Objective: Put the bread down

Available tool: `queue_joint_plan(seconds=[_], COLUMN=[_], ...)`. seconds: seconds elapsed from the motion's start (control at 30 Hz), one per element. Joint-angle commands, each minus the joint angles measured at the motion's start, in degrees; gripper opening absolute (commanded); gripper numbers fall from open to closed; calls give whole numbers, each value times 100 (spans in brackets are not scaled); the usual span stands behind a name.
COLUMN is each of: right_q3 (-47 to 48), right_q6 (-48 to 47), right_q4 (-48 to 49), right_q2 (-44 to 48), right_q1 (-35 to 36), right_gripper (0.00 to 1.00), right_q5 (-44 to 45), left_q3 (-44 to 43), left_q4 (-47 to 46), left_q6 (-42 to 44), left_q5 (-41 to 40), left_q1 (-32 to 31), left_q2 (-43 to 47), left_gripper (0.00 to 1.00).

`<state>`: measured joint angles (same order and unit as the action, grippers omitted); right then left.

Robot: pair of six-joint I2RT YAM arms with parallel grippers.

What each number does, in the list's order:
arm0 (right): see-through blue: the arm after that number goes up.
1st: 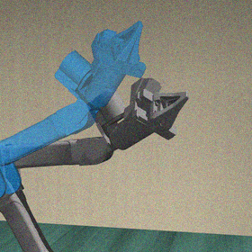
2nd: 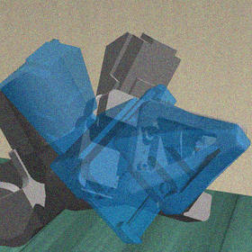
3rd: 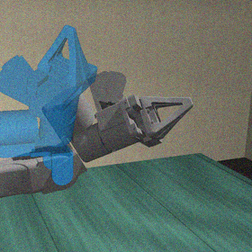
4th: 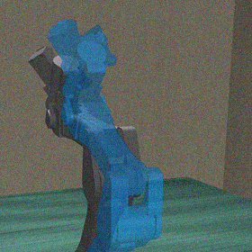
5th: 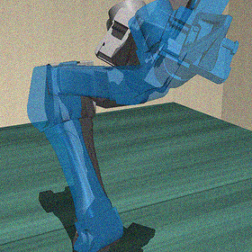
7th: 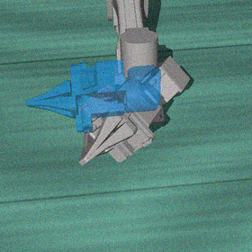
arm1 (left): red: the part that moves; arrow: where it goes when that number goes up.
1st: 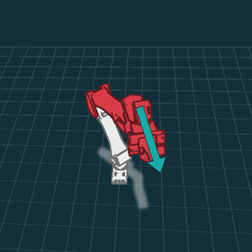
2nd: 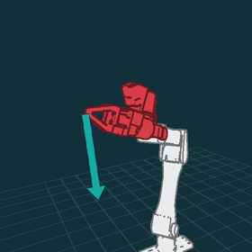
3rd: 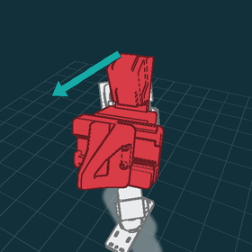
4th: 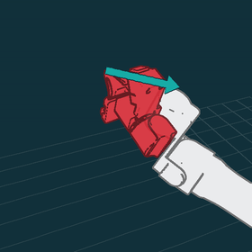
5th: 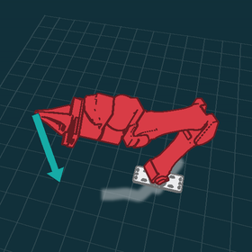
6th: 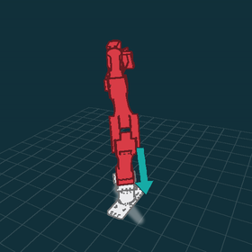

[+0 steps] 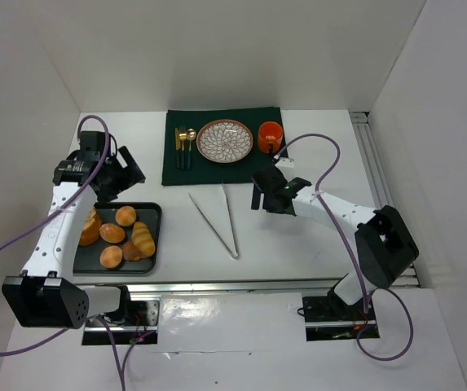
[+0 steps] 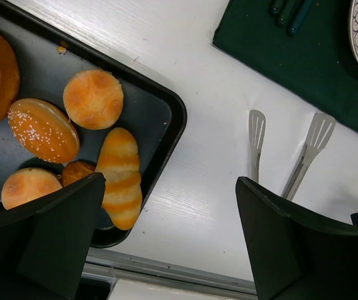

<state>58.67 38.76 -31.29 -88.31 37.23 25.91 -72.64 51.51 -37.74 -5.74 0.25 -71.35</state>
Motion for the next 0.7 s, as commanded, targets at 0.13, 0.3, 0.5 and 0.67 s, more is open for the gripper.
queue_joint_plan(seconds=[0.13,0.3,0.5,0.67], right_q3=[-5,-58,-321,-374], right_q6=[-53,-386,-1554,-1880], right_q4=[351,755,1660,1784], right_q2=[165,358,482,166], right_q1=[65,398,1248,1620], right_gripper=[100,100,100,100], right_q5=[-104,-323,-1088,-1351], left_q3=[-31,21,22,22], left_q4=[-44,-44,-97,-97], left_q6=[47,47,47,100], left_q5=[99,152,213,275], left_q1=[54,54,54,54], left_q2=[209,209,209,209], left_gripper=[99,99,99,99])
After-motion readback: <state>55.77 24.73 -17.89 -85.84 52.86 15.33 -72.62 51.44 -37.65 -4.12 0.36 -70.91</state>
